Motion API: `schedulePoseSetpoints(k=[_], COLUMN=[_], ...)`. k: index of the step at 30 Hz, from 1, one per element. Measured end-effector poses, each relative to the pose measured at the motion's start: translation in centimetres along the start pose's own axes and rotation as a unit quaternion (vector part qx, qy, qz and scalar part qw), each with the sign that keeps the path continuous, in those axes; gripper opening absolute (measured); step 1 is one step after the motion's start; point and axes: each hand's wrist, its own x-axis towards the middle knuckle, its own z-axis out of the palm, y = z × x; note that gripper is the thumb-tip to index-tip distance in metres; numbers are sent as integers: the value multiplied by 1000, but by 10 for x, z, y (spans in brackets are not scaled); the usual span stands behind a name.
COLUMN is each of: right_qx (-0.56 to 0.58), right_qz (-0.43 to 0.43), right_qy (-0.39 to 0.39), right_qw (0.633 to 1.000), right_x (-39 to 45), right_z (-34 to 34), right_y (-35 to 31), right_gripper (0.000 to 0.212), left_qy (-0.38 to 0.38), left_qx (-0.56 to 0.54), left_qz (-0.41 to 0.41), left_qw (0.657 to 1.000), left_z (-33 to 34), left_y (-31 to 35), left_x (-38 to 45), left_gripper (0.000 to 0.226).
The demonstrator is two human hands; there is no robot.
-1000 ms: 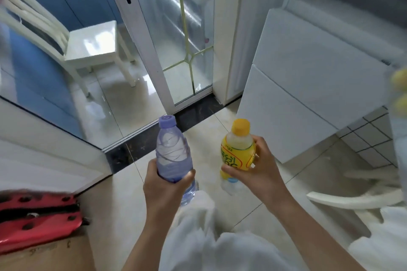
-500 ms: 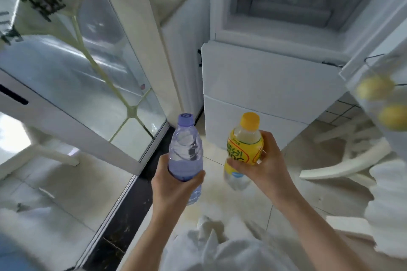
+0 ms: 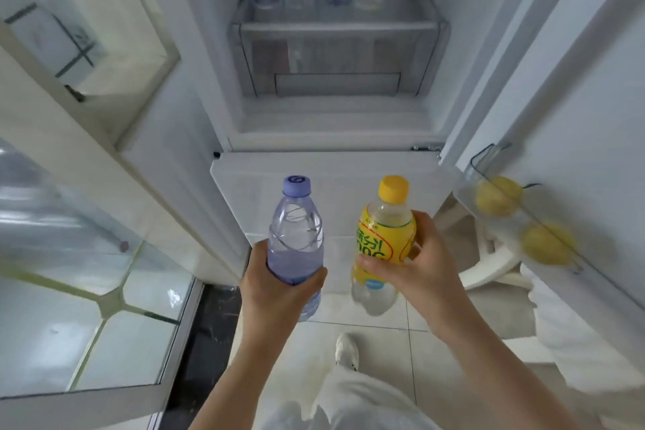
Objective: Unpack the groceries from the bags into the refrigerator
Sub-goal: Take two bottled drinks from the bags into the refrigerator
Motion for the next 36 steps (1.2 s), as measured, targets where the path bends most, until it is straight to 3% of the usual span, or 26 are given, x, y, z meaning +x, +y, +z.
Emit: schedulePoseSetpoints(k=[10, 25, 30, 36], right_qx=[-19, 33, 80, 69], right_qz=[-85, -233, -238, -246], right_qy=[52, 132, 121, 133], right_qw=[995, 963, 960, 958], right_x=[149, 307, 351, 385], right_z=[-15, 24, 38, 56], right_y=[-64, -197, -222, -221], right_gripper=[69, 61, 59, 65], left_qy=[3, 67, 83, 102], left_qx=[-43, -135, -161, -168], left_qz=[70, 227, 250, 247], left_qw=[997, 962, 951, 949], left_z=[65, 55, 66, 81], left_y=[76, 211, 225, 218], left_x=[144, 340, 388, 414], left_gripper=[57, 52, 65, 61])
